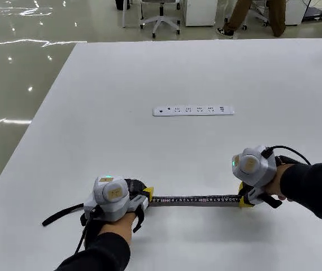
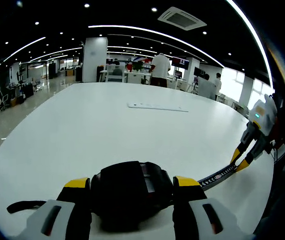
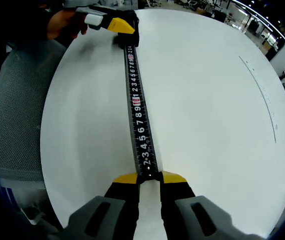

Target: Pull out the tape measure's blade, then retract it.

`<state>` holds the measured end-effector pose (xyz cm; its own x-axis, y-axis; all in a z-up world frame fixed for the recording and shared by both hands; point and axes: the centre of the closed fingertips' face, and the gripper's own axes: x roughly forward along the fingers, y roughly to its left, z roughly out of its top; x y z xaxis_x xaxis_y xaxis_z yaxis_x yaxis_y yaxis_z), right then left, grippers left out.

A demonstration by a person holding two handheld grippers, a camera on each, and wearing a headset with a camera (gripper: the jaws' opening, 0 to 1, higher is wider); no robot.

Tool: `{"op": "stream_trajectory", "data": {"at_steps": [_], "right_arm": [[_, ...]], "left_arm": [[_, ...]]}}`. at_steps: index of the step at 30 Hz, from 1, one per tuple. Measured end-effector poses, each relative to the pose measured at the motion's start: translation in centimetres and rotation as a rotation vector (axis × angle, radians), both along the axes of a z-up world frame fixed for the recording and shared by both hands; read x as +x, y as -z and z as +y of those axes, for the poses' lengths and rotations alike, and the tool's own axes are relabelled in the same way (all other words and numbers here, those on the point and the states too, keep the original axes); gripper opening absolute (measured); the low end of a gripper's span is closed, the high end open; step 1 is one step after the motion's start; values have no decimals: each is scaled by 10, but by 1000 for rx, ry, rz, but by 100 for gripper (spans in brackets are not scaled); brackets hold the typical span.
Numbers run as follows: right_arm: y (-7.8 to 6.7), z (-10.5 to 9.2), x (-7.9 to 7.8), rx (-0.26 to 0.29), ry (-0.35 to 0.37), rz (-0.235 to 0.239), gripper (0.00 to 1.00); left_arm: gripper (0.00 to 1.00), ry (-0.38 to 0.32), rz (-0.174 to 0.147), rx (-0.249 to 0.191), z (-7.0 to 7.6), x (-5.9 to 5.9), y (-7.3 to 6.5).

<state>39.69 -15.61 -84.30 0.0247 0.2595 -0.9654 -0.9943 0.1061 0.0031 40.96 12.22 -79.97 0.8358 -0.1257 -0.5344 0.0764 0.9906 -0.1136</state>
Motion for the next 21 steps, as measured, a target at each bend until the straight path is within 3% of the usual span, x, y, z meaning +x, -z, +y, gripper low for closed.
{"op": "stream_trajectory", "data": {"at_steps": [5,8,21], "right_arm": [[0,0,1,-7,6,4,11],[0,0,1,-9,8,1,11],[1,0,2,-5,14,-2,10]], "left_arm": [[61,8,18,18,0,0,1],[60,21,33,57,0,0,3],[59,21,43,46,1,0,5]]}}
